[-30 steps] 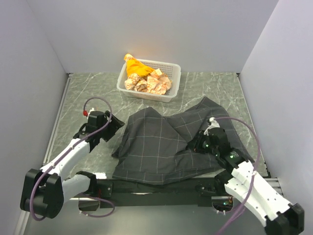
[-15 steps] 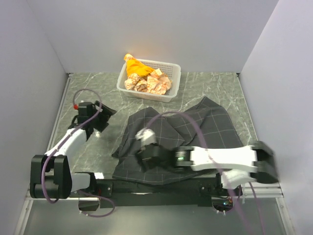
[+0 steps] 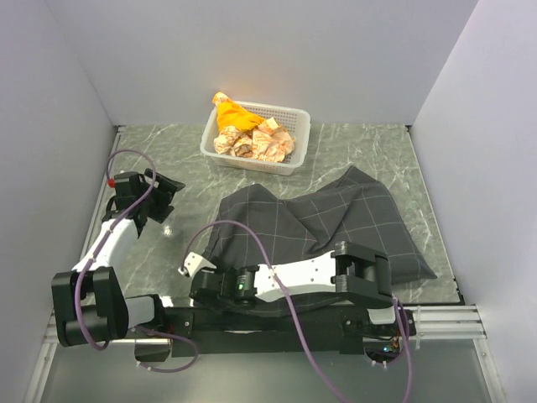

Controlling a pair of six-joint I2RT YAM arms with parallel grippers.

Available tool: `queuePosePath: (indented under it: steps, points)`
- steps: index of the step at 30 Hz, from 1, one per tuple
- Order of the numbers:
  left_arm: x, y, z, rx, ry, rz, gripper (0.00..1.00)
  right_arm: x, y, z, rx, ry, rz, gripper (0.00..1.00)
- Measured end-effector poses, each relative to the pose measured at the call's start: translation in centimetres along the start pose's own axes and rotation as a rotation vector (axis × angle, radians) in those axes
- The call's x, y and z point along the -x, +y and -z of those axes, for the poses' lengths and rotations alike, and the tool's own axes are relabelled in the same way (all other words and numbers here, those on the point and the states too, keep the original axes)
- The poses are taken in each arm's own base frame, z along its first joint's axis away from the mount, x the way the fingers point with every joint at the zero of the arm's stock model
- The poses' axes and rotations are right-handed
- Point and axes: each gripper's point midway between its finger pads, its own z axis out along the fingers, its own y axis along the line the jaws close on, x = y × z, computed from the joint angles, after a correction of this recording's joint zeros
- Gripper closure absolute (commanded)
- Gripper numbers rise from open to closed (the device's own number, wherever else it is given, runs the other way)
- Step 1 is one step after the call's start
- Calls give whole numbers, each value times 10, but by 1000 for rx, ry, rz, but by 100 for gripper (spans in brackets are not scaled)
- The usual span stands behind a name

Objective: Put the pillow into the pillowcase

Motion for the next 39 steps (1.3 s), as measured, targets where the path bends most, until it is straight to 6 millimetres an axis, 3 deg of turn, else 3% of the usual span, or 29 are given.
queuePosePath:
  steps: [1,3,4,5,8,10,14,19,22,24,25,28,30,35,39]
  points:
    - [-1,0,0,-3,3,0,11,-4,2,-1,7,9,6,28]
    - [-2,-2,0,-13,10,-1,12,-8,6,-1,21,15,11,47]
    - [-3,-2,0,-17,15,0,12,-9,7,-2,25,17,13,58]
    - [-4,-1,0,-18,18,0,13,-10,7,-2,27,18,14,76]
    - [-10,4,-2,-23,31,7,14,-11,8,-2,24,16,1,96]
    - [-14,9,-3,-17,38,9,14,-18,5,-1,15,20,-14,100]
    - [-31,14,-7,-5,66,-10,17,-37,-12,18,-20,28,-56,100]
    - [-56,18,-13,-2,112,-41,23,-21,-31,71,3,-98,-184,100]
    - [-71,22,-17,6,137,-60,32,-9,-40,104,40,-189,-266,87]
    - [-82,23,-19,4,160,-72,35,-3,-42,114,51,-219,-298,81]
    - [-86,24,-19,1,168,-76,35,-1,-41,114,52,-225,-306,72]
    - [-89,31,-20,18,164,-78,27,1,-35,100,36,-190,-305,60]
    - [-83,37,-19,34,147,-64,25,9,-24,81,19,-155,-306,59]
    - [-45,46,-10,68,51,-15,19,37,2,30,-34,-93,-338,48]
    - [-10,34,1,83,-43,-21,18,51,13,1,-54,-71,-392,45]
